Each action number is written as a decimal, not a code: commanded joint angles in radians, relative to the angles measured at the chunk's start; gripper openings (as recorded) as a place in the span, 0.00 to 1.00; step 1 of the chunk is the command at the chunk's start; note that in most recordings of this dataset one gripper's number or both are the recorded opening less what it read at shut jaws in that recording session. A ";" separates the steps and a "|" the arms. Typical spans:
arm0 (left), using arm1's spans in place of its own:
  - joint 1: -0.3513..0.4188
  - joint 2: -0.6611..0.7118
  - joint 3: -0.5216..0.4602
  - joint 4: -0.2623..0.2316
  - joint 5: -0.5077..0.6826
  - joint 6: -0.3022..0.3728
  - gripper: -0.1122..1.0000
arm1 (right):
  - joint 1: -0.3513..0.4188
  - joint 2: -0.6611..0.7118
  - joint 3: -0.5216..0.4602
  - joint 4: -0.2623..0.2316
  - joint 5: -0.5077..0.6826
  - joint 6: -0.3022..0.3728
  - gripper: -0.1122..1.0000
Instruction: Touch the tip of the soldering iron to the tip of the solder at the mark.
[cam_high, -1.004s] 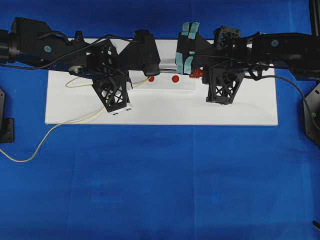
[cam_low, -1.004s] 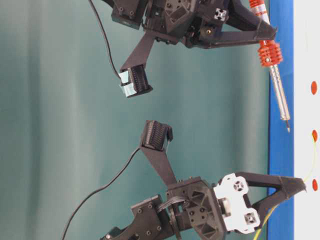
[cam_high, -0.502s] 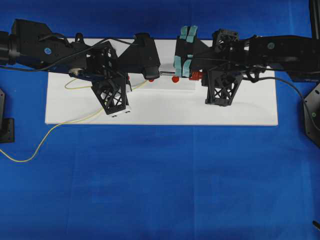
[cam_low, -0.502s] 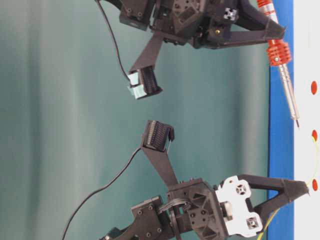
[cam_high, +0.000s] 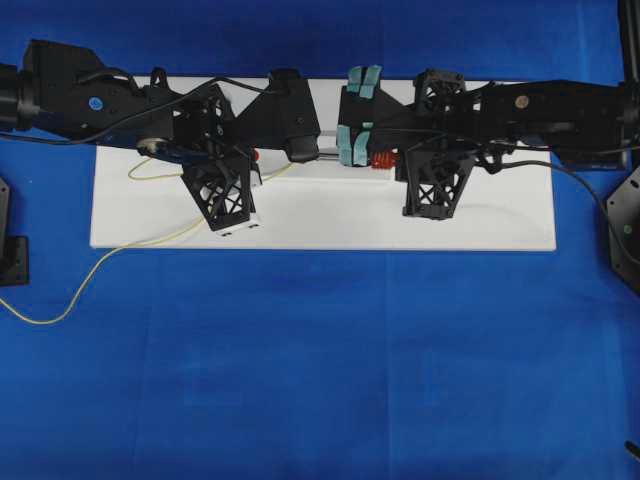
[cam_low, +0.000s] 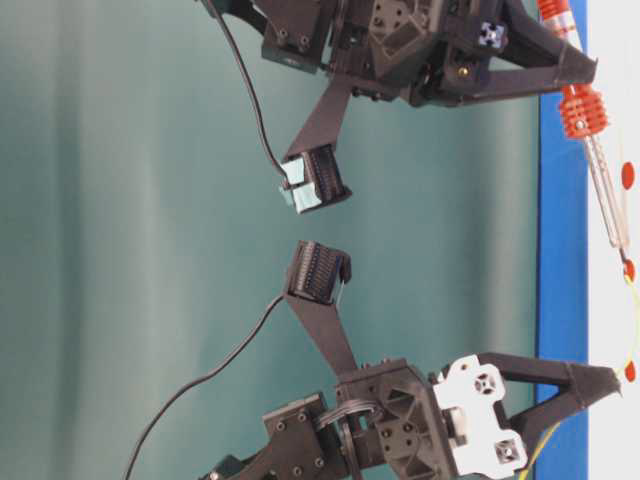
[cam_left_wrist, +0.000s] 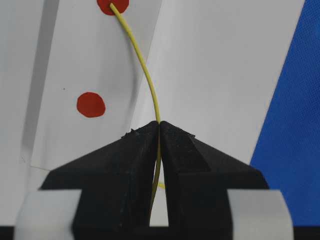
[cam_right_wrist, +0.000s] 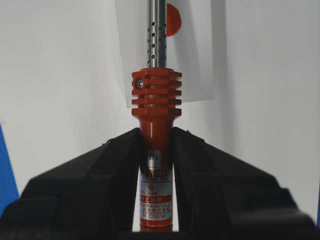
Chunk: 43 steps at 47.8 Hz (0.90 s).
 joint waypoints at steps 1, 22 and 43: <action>-0.002 -0.012 -0.020 0.002 0.003 0.000 0.12 | 0.003 -0.008 -0.026 0.000 -0.006 0.000 0.16; -0.002 -0.005 -0.037 0.003 0.005 0.009 0.12 | 0.002 -0.008 -0.026 -0.002 0.003 0.000 0.16; 0.002 -0.003 -0.040 0.003 0.025 0.009 0.12 | 0.002 -0.008 -0.026 -0.003 0.006 0.000 0.16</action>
